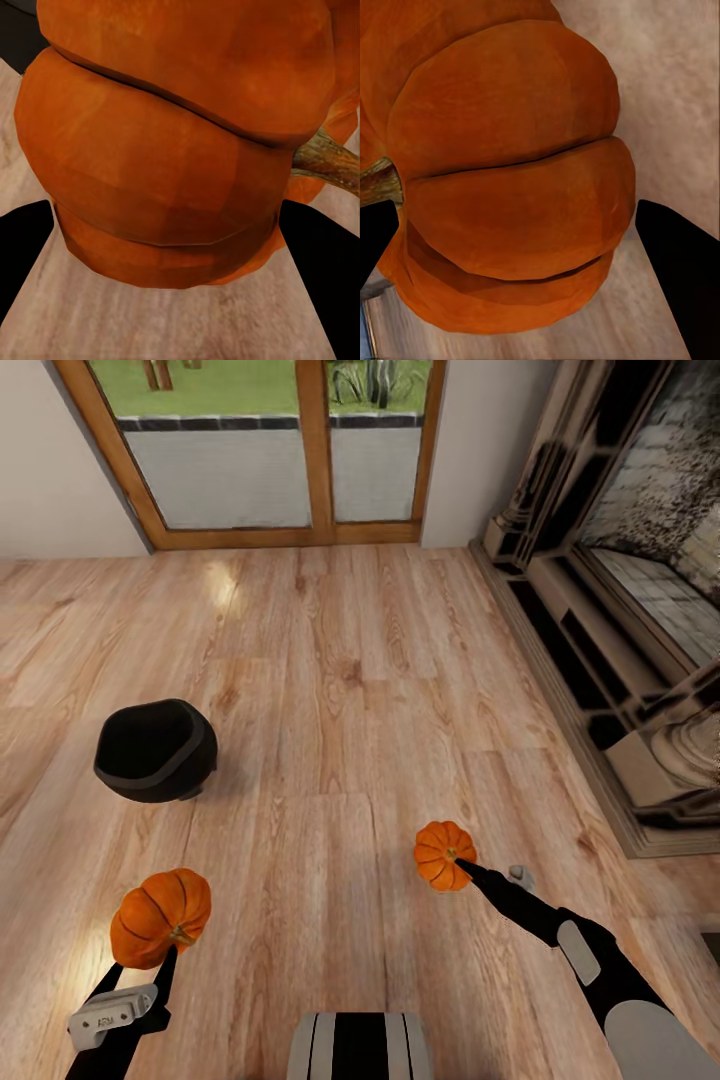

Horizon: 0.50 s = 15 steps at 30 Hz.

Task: Place each of the two pumpkins and all three candles from the living room inside a cabinet in the living room (use any cabinet), then make sure every cabinet is closed, and position the cauldron so it is next to a table in the living room.

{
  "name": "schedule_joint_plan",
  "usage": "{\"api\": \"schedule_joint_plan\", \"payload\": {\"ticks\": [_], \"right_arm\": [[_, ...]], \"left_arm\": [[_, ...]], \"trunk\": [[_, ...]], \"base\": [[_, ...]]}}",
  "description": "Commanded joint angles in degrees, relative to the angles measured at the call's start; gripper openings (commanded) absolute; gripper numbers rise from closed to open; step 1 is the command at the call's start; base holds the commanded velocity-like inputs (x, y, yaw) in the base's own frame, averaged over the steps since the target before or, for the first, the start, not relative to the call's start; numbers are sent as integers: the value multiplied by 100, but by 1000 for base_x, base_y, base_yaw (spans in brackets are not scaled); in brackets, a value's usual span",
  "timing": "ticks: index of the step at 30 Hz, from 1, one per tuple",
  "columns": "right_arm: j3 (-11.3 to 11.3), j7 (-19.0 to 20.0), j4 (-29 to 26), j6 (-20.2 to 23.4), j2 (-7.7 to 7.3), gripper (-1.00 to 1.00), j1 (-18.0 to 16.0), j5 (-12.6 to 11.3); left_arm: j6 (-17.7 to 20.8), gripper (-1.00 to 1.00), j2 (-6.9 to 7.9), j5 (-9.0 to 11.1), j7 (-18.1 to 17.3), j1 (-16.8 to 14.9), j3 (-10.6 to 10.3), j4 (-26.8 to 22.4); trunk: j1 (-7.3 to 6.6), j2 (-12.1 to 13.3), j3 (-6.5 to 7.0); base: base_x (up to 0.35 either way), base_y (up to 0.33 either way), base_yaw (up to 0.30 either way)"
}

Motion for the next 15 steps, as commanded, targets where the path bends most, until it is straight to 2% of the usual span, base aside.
{"api": "schedule_joint_plan", "payload": {"ticks": [1,9,15], "right_arm": [[-9,51,-22,31,-3,-100,6,10],[-17,641,-394,91,-37,-100,76,16],[-15,825,-498,109,-61,-100,90,16]], "left_arm": [[-20,-100,7,17,47,0,-18,-3],[13,-100,10,16,45,-2,-12,-3],[75,-100,0,9,50,-13,-38,-3]], "trunk": [[-2,0,20],[-23,11,197],[-39,19,330]], "base": [[0,0,0],[0,0,0],[0,0,0]]}}
